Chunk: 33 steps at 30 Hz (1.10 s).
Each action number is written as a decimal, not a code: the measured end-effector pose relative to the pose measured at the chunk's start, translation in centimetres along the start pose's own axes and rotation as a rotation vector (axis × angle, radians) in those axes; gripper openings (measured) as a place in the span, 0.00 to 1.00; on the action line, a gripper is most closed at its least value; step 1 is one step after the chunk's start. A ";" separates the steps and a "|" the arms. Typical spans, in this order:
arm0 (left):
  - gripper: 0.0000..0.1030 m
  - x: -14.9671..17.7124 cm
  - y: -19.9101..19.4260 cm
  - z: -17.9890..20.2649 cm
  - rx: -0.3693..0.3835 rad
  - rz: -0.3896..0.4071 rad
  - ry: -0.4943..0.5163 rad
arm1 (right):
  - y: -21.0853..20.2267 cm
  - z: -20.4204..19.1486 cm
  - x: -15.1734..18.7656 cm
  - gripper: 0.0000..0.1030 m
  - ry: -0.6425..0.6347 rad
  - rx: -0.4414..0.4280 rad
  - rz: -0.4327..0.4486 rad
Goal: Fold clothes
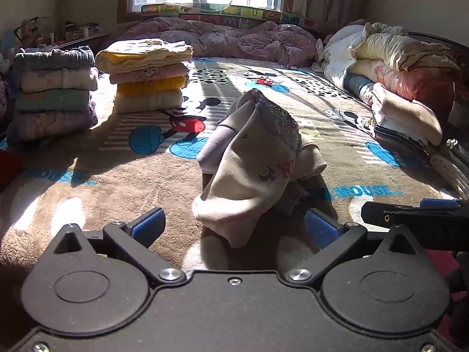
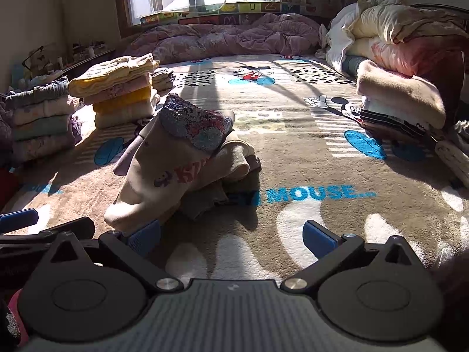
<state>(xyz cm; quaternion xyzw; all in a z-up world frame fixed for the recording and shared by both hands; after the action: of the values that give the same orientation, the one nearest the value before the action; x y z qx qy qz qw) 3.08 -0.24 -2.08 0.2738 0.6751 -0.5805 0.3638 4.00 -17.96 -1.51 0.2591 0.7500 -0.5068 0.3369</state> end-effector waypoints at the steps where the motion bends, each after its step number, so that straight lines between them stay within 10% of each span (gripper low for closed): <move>1: 1.00 0.0 0.0 0.0 0.001 0.001 -0.001 | -0.1 0.0 0.0 0.99 -0.001 0.001 0.000; 33: 1.00 -0.4 -0.3 -0.9 -0.012 -0.016 -0.038 | -0.6 -0.2 -0.6 0.99 0.003 -0.057 0.046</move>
<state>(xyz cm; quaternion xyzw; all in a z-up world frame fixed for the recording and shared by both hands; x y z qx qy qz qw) 2.97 0.59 -1.51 0.2552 0.6737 -0.5843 0.3736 3.88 -17.98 -0.66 0.2672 0.7585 -0.4768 0.3549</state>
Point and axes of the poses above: each gripper's, at about its wrist camera, not at the fingertips, and y roughly the way its jaws point, z to its right, x to its underside, the point moved 5 cm from there along y, roughly the way its jaws point, and after that the axes turned 14 degrees about -x, right-handed, at the moved point
